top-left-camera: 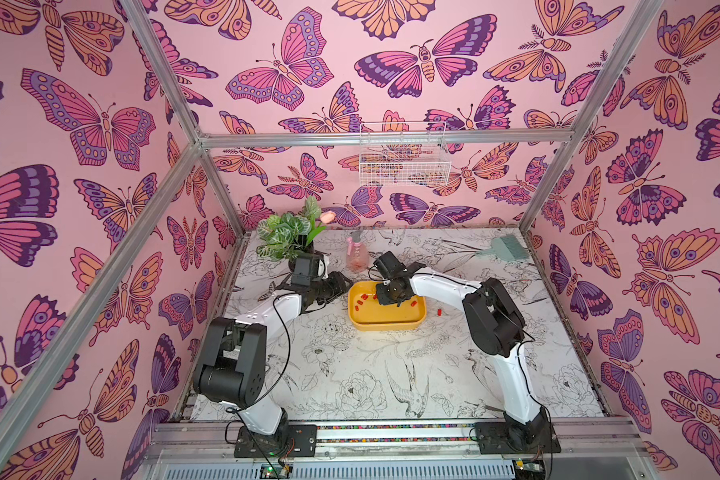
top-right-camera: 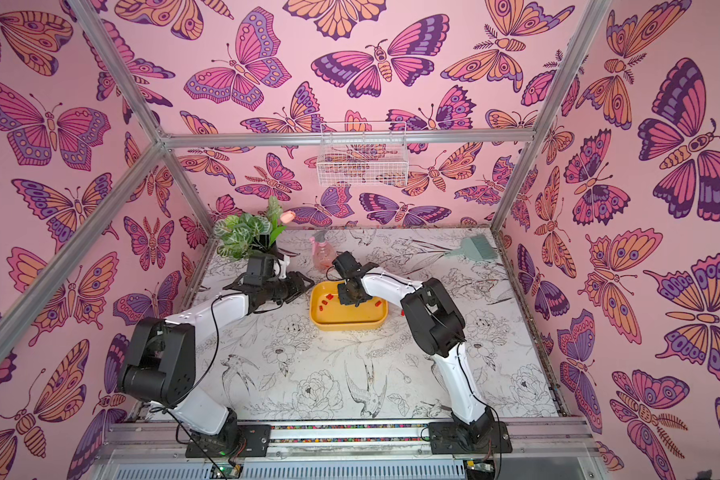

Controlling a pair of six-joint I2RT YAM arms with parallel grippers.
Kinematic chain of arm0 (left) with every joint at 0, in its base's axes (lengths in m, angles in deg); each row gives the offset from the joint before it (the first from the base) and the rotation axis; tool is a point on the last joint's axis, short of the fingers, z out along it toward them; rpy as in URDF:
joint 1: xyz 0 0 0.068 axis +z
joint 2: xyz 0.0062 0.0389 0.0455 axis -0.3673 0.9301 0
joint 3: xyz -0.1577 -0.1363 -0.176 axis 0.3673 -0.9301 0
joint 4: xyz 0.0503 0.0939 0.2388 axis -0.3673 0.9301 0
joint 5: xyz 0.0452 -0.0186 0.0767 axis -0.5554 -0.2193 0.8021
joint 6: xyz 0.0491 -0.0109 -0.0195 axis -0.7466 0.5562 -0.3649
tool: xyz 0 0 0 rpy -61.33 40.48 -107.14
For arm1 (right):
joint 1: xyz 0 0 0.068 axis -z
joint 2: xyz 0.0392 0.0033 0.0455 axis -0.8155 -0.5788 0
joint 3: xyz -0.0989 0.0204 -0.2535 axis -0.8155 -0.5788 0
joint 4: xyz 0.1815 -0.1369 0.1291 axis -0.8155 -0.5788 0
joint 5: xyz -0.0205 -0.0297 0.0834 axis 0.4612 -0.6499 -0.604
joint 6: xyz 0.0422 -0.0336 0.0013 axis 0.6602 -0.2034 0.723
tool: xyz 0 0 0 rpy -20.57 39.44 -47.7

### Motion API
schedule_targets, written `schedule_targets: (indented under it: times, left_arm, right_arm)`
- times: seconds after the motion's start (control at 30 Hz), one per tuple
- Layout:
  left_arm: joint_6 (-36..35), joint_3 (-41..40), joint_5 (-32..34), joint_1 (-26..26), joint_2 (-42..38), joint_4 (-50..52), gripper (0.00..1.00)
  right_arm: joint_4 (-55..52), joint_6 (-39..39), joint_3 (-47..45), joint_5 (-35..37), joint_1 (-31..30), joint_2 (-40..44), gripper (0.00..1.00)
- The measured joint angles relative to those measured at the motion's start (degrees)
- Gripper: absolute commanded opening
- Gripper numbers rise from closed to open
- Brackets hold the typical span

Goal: Take the screw protection sleeves out of the storage box
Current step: Pick up the screw protection sleeve from the storage box.

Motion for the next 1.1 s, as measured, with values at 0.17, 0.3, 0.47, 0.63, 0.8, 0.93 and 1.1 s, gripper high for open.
schedule_targets:
  times: [0.17,0.3,0.47,0.63,0.8,0.93,1.1]
  left_arm:
    - [0.00,0.00,0.04,-0.04,0.02,0.07,0.48]
    - [0.00,0.00,0.04,-0.11,0.02,0.11,0.49]
    - [0.00,0.02,0.04,-0.11,0.09,0.13,0.49]
    - [0.00,0.04,0.04,-0.11,0.24,0.15,0.49]
    - [0.00,0.17,0.04,-0.11,0.37,0.15,0.49]
    - [0.00,0.26,0.04,-0.11,0.50,0.15,0.49]
    - [0.00,0.33,0.04,-0.11,0.52,0.15,0.49]
  right_arm:
    - [-0.52,0.00,0.55,0.07,0.02,-0.26,0.26]
    - [-1.11,0.02,2.43,0.02,0.02,-1.46,0.24]
    - [-1.25,0.02,3.98,-0.07,0.02,-2.51,0.19]
    - [-1.51,0.02,4.28,-0.09,0.04,-2.64,0.15]
    - [-1.53,0.02,4.28,-0.04,0.04,-2.64,0.10]
    - [-1.51,-0.02,4.28,-0.11,0.04,-2.58,0.09]
    - [-1.03,-0.04,1.25,-0.70,0.07,-0.28,0.08]
